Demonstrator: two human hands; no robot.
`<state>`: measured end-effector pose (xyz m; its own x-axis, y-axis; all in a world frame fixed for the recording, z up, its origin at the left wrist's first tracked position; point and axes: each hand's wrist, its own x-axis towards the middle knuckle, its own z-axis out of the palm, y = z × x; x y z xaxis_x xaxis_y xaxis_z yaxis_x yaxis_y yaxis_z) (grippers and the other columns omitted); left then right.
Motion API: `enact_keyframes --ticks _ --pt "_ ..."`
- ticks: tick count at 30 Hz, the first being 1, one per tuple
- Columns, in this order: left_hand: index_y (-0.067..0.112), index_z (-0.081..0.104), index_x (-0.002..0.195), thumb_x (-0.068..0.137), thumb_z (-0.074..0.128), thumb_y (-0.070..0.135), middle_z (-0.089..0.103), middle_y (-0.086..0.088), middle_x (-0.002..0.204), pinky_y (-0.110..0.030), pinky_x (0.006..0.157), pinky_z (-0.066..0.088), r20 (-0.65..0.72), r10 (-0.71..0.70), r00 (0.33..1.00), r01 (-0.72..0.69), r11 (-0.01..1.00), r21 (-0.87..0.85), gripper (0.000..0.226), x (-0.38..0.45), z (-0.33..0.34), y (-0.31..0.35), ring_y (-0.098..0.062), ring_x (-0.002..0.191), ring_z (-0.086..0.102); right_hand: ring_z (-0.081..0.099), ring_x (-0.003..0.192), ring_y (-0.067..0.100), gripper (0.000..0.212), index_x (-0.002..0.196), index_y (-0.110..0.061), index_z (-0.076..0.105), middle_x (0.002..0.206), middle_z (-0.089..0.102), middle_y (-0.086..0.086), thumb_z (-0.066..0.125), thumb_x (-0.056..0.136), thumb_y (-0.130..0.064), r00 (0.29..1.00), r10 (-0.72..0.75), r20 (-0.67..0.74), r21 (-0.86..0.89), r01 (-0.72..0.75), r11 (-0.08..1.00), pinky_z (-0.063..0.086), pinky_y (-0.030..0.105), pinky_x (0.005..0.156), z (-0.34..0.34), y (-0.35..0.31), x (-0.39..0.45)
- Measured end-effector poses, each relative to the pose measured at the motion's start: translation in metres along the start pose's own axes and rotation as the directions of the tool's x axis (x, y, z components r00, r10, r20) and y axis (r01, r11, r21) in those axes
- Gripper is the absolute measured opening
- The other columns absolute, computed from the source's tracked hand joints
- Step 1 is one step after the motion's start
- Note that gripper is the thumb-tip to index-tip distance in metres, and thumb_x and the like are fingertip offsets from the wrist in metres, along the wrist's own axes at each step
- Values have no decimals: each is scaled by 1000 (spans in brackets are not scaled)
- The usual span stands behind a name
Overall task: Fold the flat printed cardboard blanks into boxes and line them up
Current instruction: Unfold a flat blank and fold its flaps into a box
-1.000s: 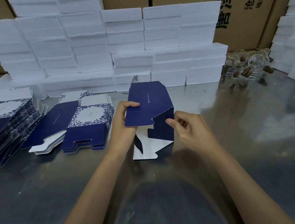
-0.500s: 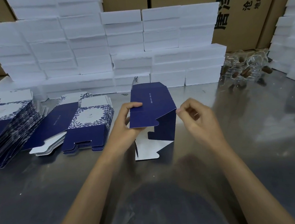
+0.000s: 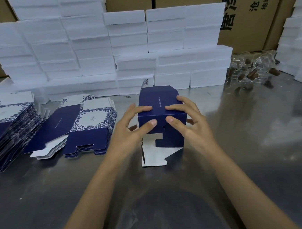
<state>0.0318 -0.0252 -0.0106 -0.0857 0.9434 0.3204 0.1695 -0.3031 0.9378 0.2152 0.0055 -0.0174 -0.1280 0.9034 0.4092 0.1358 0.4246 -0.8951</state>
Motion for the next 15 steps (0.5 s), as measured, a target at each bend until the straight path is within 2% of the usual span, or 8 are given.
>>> enact_keyframes --ticks 1,3,5,7,10,11,13,15 --pt "30 70 115 85 77 17 51 20 141 -14 88 48 -44 36 998 -37 999 -22 34 0 6 -2 17 118 52 45 135 1 23 108 -29 72 148 45 -12 73 91 -13 1000 -2 1 30 2 1000 42 46 112 1 0 0" --pt "19 72 112 87 74 11 55 10 141 -20 87 53 -83 88 993 -94 993 -74 26 -3 15 -7 -1 121 58 45 137 4 22 104 -27 73 148 45 -9 72 92 -9 1000 -14 6 60 14 998 44 46 111 2 1 -1" --pt "18 72 109 87 74 11 58 7 138 -22 86 54 -120 103 987 -114 990 -82 23 -4 21 -8 -9 123 59 43 138 4 24 103 -29 73 148 45 -8 73 91 -8 1000 -24 9 61 24 998 44 45 111 2 2 -1" --pt "17 73 106 86 75 11 60 7 134 -21 85 54 -145 106 984 -121 987 -105 21 -4 23 -9 -9 123 59 42 138 2 26 100 -33 73 148 44 -9 76 89 -10 999 -37 -1 61 37 997 45 37 111 5 2 -2" --pt "14 74 101 86 74 5 62 6 130 -18 85 52 -190 119 975 -144 981 -127 17 -4 27 -10 -9 122 59 43 134 -3 25 94 -35 74 145 47 -9 78 86 -11 998 -43 -54 47 46 998 38 12 105 11 3 -2" --pt "13 74 99 86 74 3 63 6 130 -17 85 52 -212 121 970 -148 982 -115 16 -5 30 -10 -8 122 59 45 133 -2 23 92 -33 74 143 49 -9 79 86 -11 997 -41 -71 44 44 998 37 8 102 13 4 -1" --pt "15 74 96 86 74 2 62 6 131 -14 85 50 -238 122 964 -146 985 -87 16 -5 33 -8 -7 121 59 48 130 -1 21 91 -30 75 140 51 -8 78 86 -10 995 -42 -86 37 46 998 37 10 102 13 4 1" --pt "15 75 97 86 74 2 63 4 131 -13 84 50 -207 122 971 -143 986 -86 17 -3 30 -7 -6 120 60 48 128 -4 22 91 -31 75 140 52 -8 78 86 -9 996 -37 -77 44 41 998 39 19 106 9 4 2"
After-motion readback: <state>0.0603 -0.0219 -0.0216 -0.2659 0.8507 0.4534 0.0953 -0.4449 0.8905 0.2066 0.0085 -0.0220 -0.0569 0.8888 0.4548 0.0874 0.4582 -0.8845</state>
